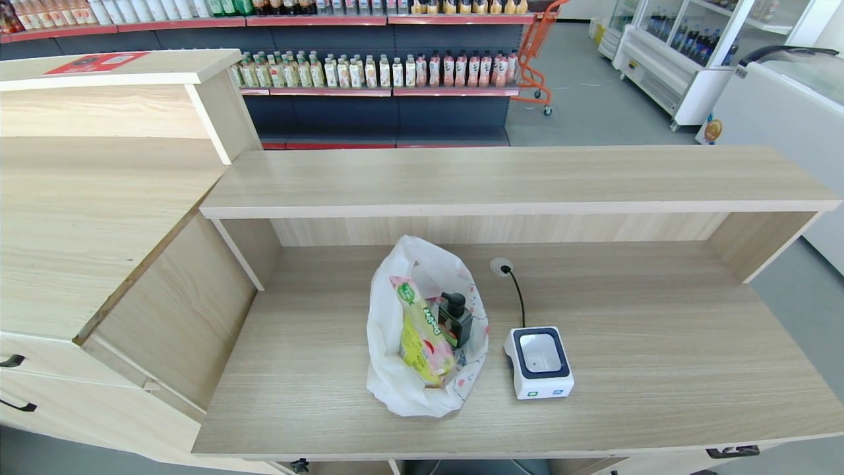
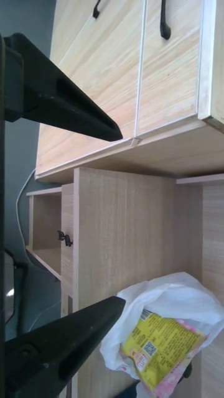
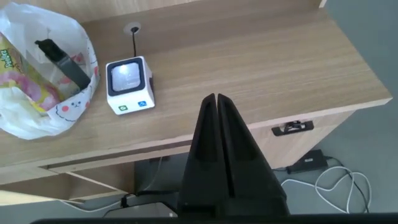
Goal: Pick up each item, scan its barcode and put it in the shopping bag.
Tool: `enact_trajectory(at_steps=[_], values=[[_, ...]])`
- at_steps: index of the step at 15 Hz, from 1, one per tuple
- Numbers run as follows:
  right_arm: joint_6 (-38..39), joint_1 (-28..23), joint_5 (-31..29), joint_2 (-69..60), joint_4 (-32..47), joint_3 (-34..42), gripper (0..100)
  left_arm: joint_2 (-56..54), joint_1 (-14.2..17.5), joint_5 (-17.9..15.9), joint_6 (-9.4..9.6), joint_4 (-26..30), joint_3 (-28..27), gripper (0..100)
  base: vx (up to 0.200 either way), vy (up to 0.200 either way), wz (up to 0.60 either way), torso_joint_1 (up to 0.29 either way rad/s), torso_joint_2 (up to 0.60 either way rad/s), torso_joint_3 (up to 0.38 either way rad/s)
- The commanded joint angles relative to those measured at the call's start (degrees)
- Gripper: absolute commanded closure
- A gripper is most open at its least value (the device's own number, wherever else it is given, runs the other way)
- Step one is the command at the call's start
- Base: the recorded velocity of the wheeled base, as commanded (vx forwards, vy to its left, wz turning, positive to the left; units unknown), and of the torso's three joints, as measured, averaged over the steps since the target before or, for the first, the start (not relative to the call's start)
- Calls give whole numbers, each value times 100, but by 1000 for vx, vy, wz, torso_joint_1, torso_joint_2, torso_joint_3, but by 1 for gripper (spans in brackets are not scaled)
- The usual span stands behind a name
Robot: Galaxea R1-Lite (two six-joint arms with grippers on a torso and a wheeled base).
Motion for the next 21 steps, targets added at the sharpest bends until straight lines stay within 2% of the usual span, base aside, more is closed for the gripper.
enact_trajectory(at_steps=[1,4,7,11,12,16,21], values=[[-1,0,2,25,-2,0,100,-2,-4,1,9,0,0,0,0,-200,0,-2,2,2],[-10,-9,2,25,-2,0,100,-2,5,1,26,0,0,0,0,-200,0,1,4,2],[-10,0,2,25,-2,0,100,-2,5,10,167,0,0,0,0,-200,0,2,2,-1],[-10,0,2,25,-2,0,100,-2,-4,10,105,0,0,0,0,-200,0,1,0,4],[-10,0,2,25,-2,0,100,-2,-4,10,17,0,0,0,0,0,0,0,0,0],[-10,0,2,25,-2,0,100,6,-4,1,26,9,0,0,0,0,0,0,0,0],[-10,0,2,25,-2,0,100,68,-4,1,35,0,0,0,200,0,0,1,0,0]])
